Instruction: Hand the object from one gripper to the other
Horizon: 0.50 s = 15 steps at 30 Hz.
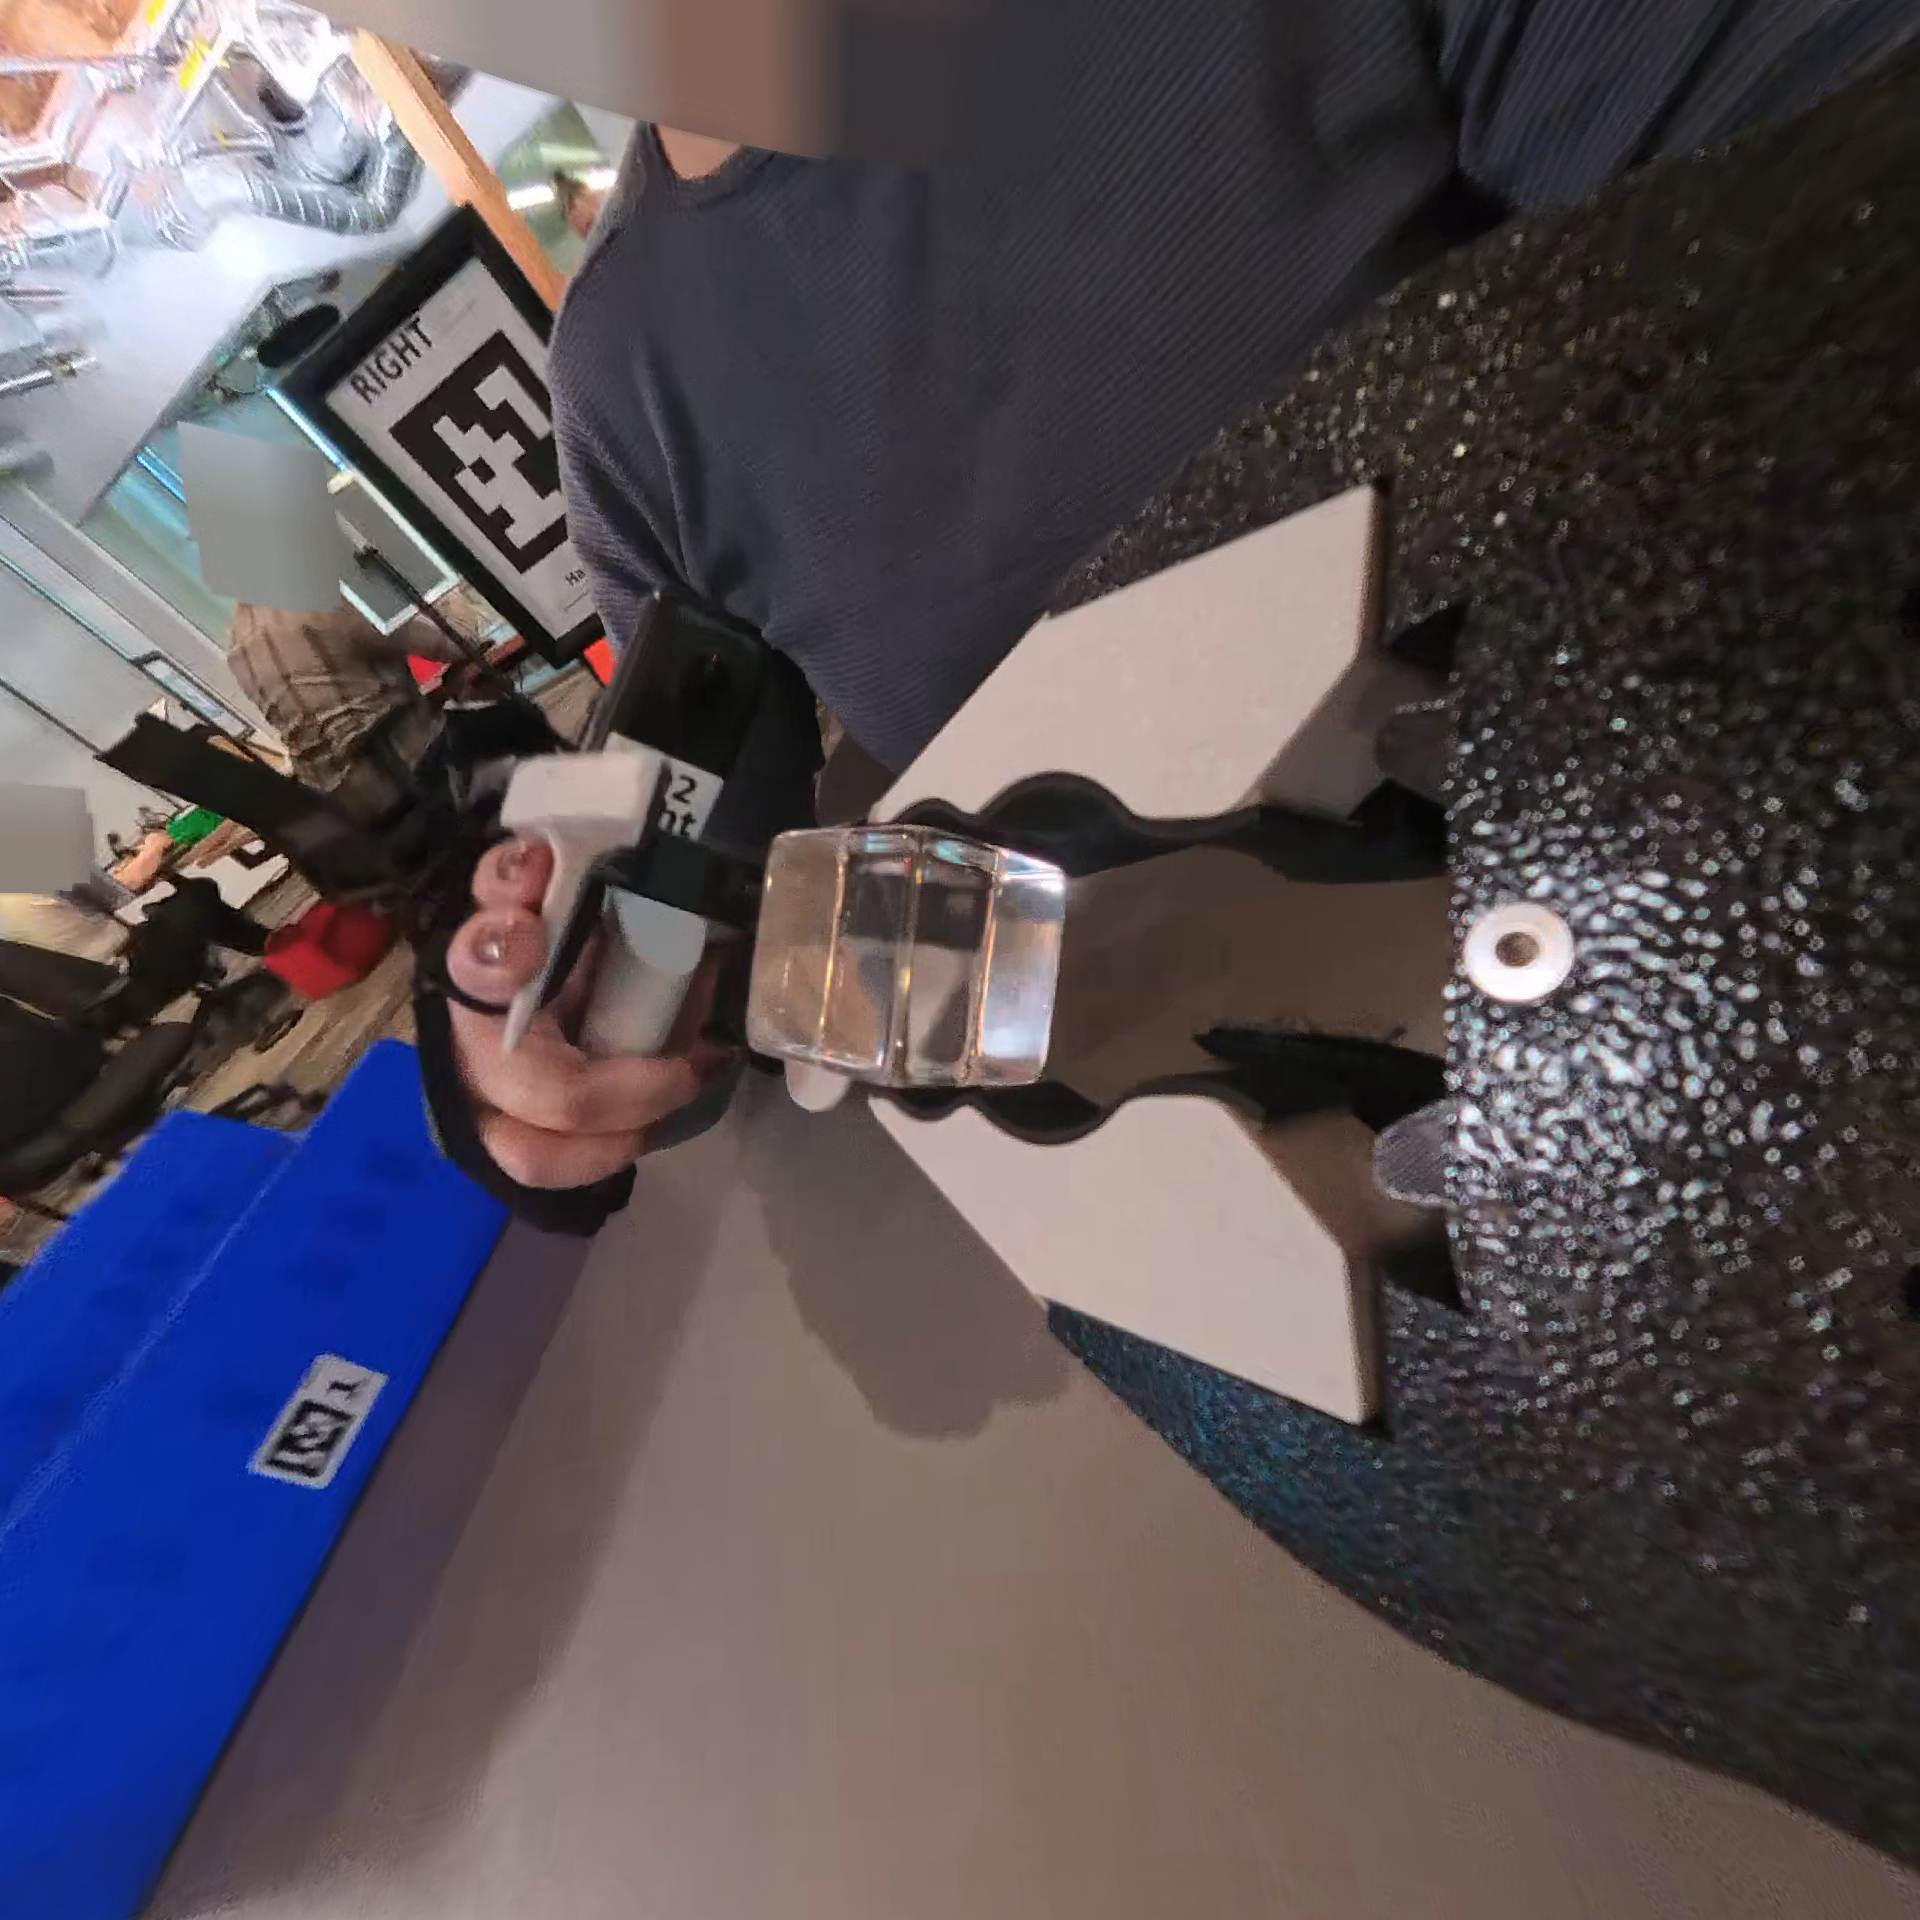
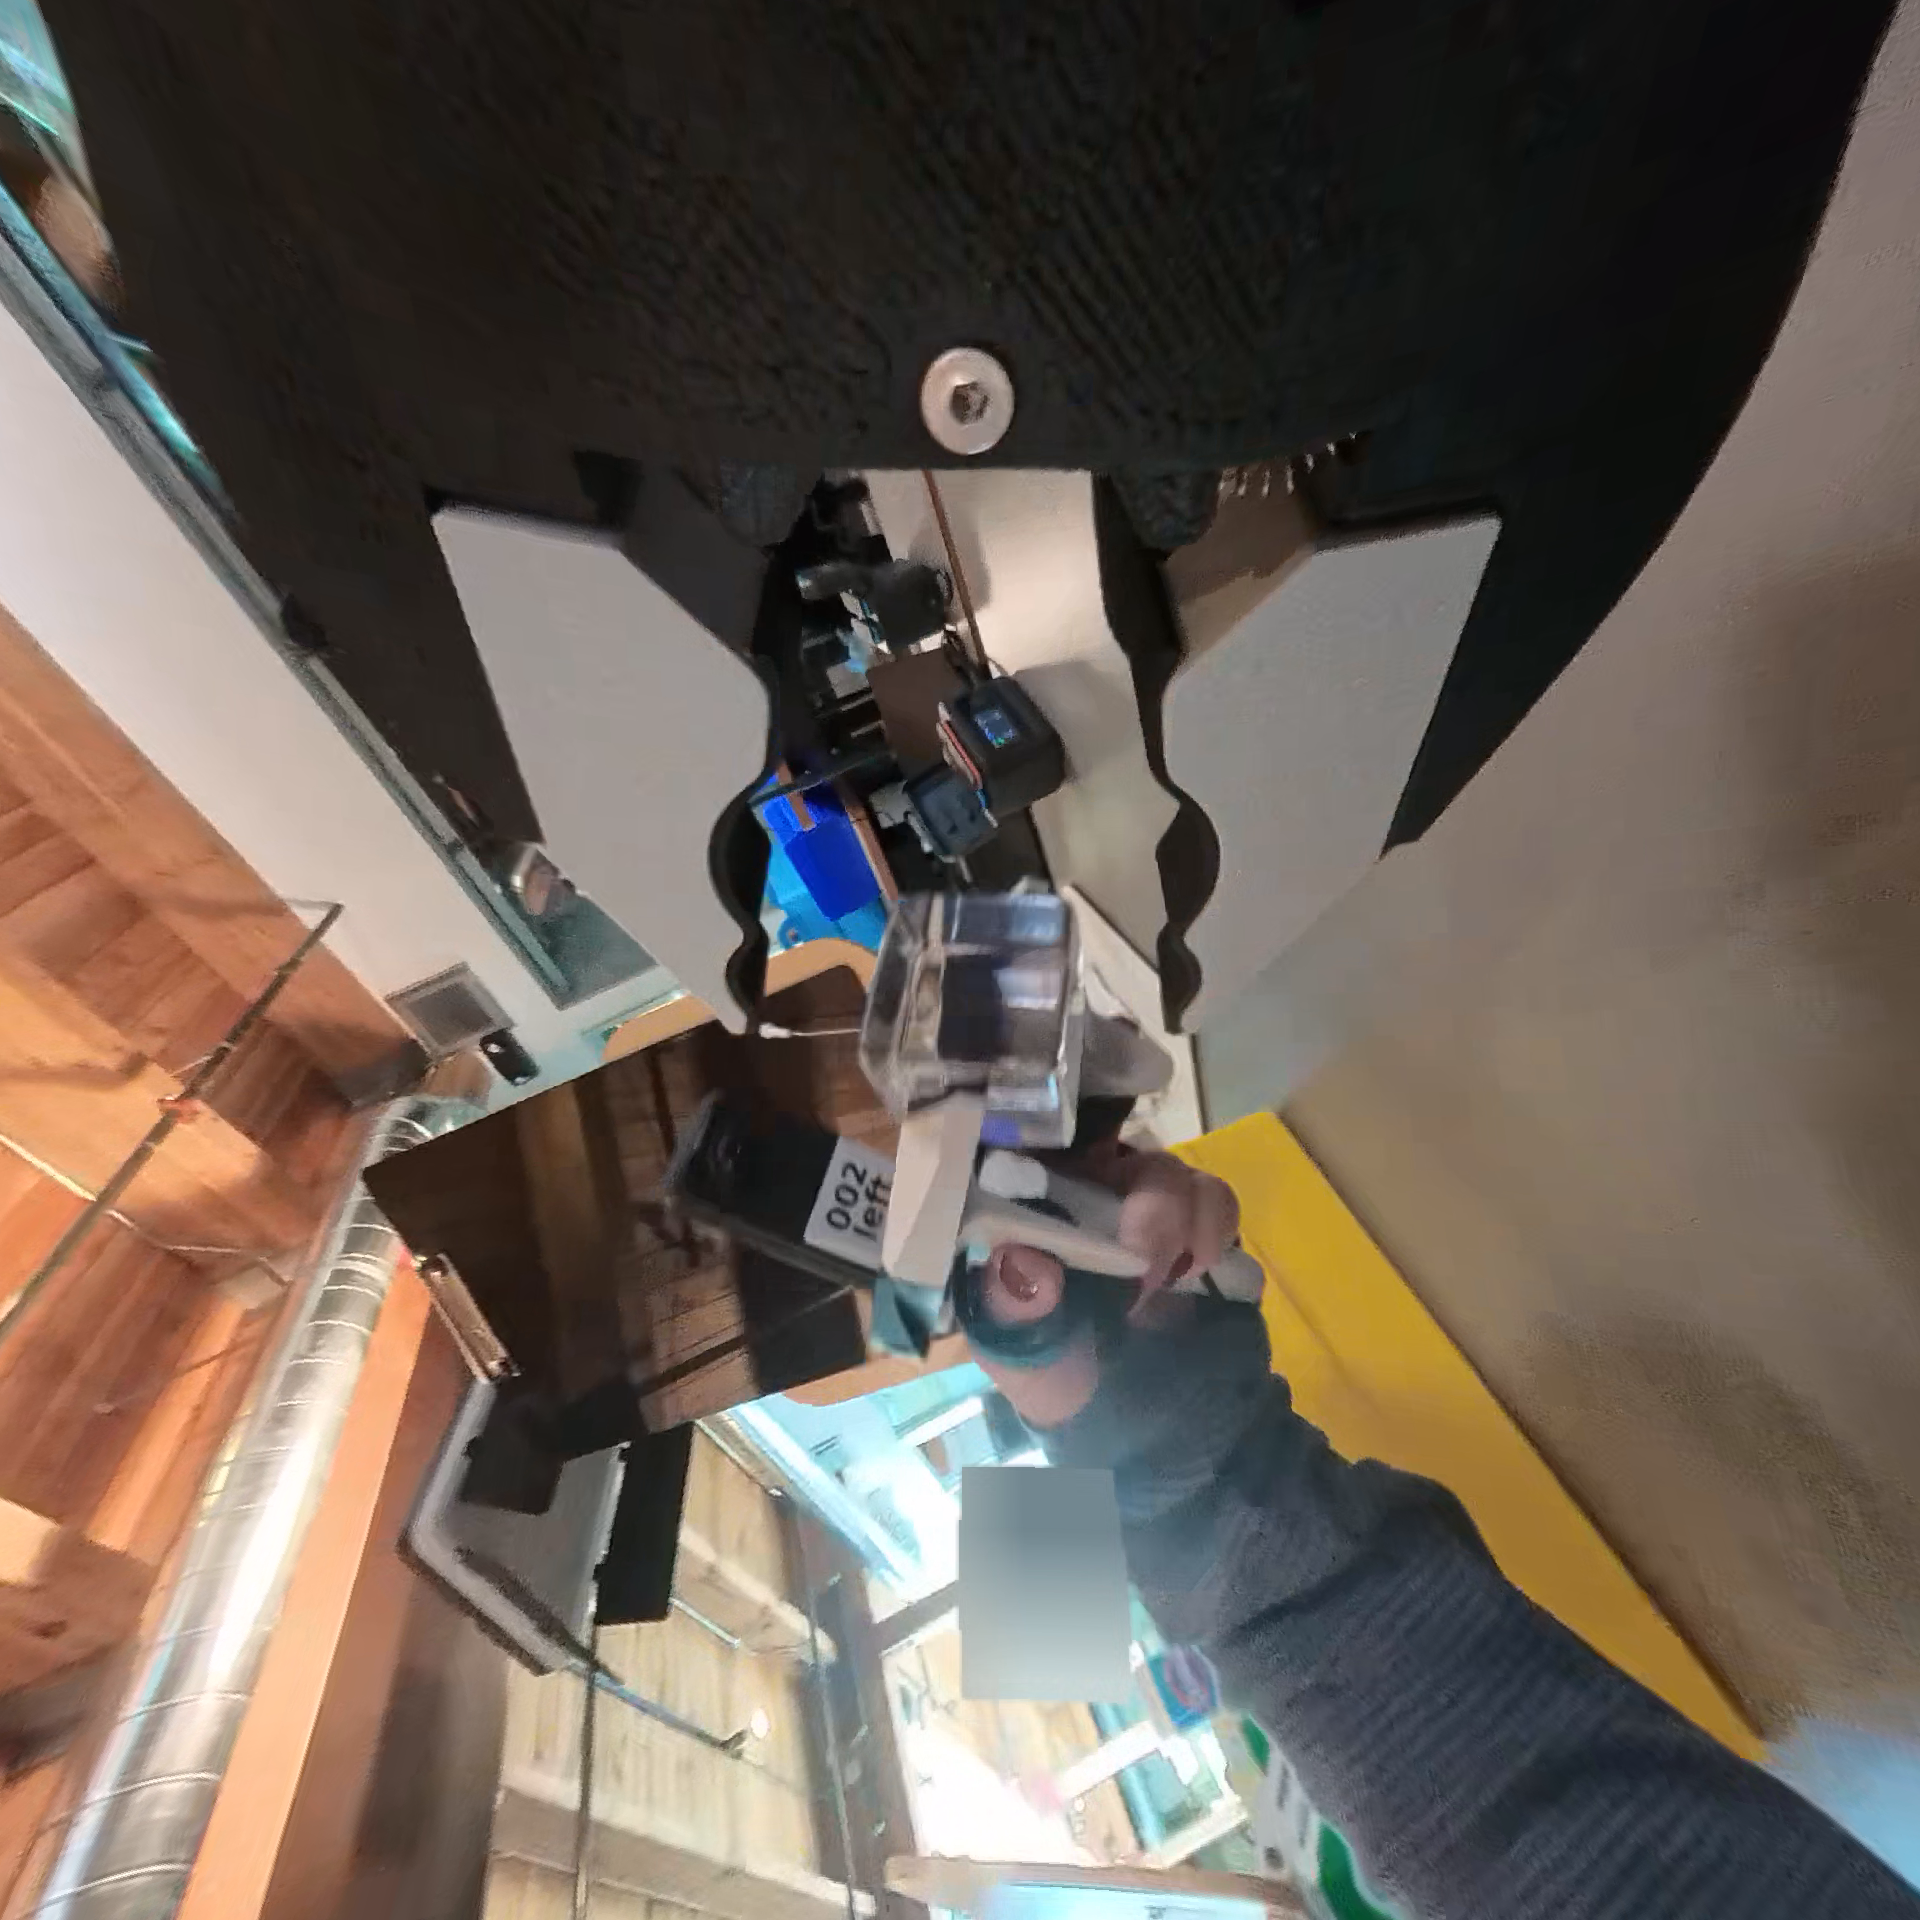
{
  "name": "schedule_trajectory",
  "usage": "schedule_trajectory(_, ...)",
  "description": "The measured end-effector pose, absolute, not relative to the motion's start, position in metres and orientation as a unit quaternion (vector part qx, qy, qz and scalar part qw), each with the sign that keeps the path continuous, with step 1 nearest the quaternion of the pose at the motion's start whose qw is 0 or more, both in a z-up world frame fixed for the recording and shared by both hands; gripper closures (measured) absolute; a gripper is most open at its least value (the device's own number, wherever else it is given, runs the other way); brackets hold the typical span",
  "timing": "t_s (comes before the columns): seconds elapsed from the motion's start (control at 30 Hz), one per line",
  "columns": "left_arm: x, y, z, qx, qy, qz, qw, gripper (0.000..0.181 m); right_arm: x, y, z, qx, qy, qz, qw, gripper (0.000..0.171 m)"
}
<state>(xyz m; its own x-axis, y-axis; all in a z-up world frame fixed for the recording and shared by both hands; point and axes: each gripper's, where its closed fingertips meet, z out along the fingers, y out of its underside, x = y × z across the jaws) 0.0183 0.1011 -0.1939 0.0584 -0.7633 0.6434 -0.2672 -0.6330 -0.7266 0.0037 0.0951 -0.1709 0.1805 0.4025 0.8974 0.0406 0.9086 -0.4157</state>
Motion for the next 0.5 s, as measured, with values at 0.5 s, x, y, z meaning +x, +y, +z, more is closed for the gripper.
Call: schedule_trajectory(0.5,-0.001,0.158,-0.202,-0.607,0.459,-0.177,0.624,0.075,0.0,0.147,-0.196,-0.52,-0.516,0.511,0.45,0.128)
